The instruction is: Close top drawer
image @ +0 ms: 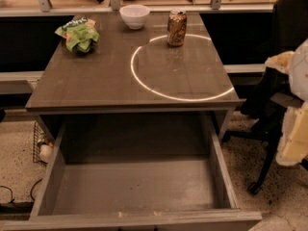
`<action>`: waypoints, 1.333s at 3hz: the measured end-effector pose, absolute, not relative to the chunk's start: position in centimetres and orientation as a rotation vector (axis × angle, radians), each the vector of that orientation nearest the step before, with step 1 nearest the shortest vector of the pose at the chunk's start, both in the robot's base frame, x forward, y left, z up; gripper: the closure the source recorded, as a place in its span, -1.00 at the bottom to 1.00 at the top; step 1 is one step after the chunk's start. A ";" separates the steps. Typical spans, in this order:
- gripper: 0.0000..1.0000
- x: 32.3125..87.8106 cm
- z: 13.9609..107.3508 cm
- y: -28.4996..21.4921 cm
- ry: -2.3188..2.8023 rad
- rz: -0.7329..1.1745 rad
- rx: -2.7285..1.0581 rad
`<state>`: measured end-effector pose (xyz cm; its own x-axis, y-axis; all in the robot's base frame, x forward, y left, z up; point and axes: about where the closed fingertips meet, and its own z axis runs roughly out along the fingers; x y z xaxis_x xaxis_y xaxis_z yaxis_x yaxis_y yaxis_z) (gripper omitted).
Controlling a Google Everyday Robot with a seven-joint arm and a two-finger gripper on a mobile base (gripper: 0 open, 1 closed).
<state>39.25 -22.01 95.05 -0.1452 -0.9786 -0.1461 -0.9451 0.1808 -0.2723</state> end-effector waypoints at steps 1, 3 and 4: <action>-0.63 36.2 92.8 -21.9 2.142 -0.172 -1.922; 0.27 30.8 85.8 -20.3 2.183 -0.069 -1.957; 0.76 27.8 81.8 -19.3 2.262 -0.056 -1.961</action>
Offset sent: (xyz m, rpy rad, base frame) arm -0.0884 0.0070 -0.1118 -0.0057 0.1431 0.0942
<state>27.83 -19.34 81.84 -0.1362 -0.9869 -0.0863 -0.9814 0.1463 -0.1243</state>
